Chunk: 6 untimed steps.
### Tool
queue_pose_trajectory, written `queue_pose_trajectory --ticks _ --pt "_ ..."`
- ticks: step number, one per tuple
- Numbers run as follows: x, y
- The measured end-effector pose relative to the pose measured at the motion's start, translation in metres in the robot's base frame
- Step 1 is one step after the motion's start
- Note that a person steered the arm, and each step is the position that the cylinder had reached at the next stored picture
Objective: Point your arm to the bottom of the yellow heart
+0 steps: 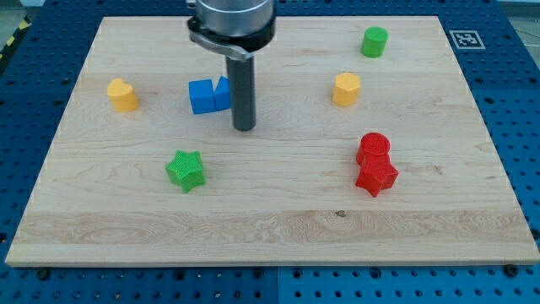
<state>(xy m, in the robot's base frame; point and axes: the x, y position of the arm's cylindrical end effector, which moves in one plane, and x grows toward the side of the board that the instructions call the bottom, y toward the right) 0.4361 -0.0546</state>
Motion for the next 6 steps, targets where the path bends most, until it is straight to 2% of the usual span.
queue_pose_trajectory --ticks 5,6 --pt "-0.005 -0.153" --pt "-0.020 -0.179"
